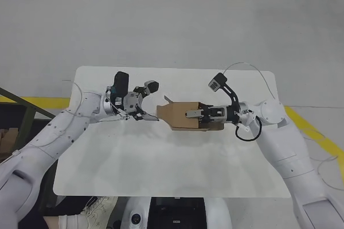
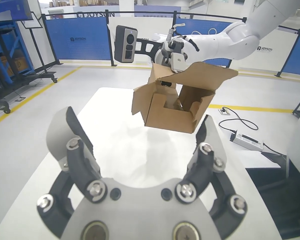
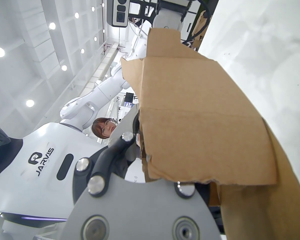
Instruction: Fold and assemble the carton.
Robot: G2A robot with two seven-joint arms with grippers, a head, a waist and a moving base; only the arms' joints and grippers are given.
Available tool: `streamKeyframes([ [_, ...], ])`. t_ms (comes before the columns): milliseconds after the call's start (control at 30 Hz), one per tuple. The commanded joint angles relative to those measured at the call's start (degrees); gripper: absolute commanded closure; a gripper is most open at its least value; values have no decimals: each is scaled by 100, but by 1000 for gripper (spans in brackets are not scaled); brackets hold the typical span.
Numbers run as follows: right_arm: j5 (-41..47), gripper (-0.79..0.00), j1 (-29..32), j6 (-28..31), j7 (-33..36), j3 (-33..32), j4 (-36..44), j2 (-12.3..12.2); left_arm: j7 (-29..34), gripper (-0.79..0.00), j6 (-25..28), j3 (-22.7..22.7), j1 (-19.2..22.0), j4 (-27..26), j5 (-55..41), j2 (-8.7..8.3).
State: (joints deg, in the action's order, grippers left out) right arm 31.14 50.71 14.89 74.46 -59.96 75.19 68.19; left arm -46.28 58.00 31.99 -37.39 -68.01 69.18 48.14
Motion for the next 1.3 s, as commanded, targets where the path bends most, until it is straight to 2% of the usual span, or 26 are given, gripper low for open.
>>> streamKeyframes([
  [0,2,0,-4,6,29,5,15,-2,0,-785,0,-183,94,-31,48,15],
  [200,22,0,-18,4,102,27,15,-3,-1,-785,0,-545,348,-124,120,23],
  [400,41,0,-31,10,108,38,-11,-2,-1,-785,0,-699,438,-321,73,-61],
  [900,129,0,-45,49,12,11,-109,0,-2,-785,0,-721,300,-876,244,-462],
  [1267,161,0,-52,47,-63,8,-153,5,-2,-785,0,-862,152,-1215,356,-603],
])
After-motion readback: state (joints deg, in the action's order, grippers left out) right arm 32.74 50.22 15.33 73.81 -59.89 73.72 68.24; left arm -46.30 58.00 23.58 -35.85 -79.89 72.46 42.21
